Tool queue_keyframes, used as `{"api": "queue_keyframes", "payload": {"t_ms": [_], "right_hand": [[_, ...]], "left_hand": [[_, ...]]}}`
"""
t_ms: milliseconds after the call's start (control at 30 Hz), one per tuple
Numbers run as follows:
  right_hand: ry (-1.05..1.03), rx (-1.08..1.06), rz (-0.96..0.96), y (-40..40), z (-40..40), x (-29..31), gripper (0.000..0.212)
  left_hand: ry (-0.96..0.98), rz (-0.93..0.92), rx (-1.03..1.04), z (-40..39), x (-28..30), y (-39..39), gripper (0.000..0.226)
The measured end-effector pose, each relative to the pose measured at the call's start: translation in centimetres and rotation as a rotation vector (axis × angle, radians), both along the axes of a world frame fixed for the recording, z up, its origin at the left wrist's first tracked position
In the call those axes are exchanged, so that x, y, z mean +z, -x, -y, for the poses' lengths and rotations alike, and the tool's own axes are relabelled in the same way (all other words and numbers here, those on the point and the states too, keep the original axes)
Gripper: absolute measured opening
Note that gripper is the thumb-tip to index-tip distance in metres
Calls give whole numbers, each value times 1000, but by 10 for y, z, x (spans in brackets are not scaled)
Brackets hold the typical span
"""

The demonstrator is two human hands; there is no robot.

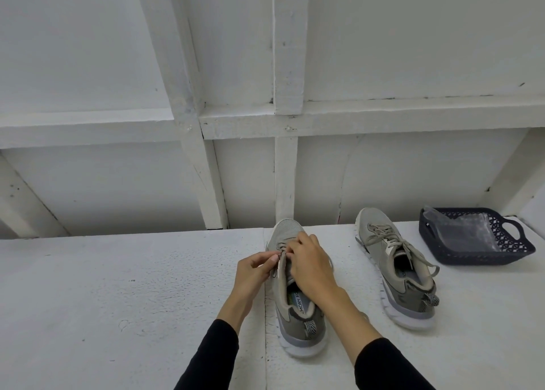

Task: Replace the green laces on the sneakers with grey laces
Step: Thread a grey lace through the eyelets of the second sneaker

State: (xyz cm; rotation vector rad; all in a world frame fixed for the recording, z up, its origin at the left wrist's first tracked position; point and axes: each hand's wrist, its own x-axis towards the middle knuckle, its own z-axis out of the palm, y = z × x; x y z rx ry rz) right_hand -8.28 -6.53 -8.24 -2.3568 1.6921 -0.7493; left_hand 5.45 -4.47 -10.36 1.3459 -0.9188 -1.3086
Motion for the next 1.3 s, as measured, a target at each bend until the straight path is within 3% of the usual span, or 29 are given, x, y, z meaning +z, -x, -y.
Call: {"api": "queue_keyframes", "payload": {"t_ms": [433, 533, 667, 700, 733, 833, 867, 900, 933, 1067, 1133, 1300], "right_hand": [[-163, -61, 295, 5, 2, -4, 13], [-202, -169, 349, 8, 2, -8, 33], [-244, -273, 354, 11, 0, -11, 45], [-256, -288, 367, 11, 0, -12, 46], [-266, -304, 381, 12, -1, -12, 47], [-283, -352, 417, 13, -3, -14, 48], [-284, -364, 431, 13, -3, -14, 48], [-285, -370, 441, 12, -4, -14, 48], [-284, -374, 453, 11, -4, -14, 48], [-286, -390, 485, 11, -4, -14, 49], [-288, -394, 497, 10, -4, -14, 49], [-300, -407, 503, 12, -4, -14, 47]], "left_hand": [[-4, 97, 2, 6, 5, 0, 13], [-86, -66, 81, 7, 13, -5, 17], [-86, -708, 365, 13, 21, -20, 13], [-71, -722, 427, 15, 21, -26, 14], [-56, -528, 443, 15, 22, -31, 15], [119, 705, 193, 12, 6, -51, 18], [169, 996, 98, 13, 2, -58, 22], [184, 1130, 25, 11, -1, -61, 27], [172, 1130, -32, 11, 1, -61, 31], [94, 788, -252, 7, 11, -45, 33], [112, 447, -263, 3, 16, -33, 32], [61, -516, 140, 9, 34, -20, 30]]}}
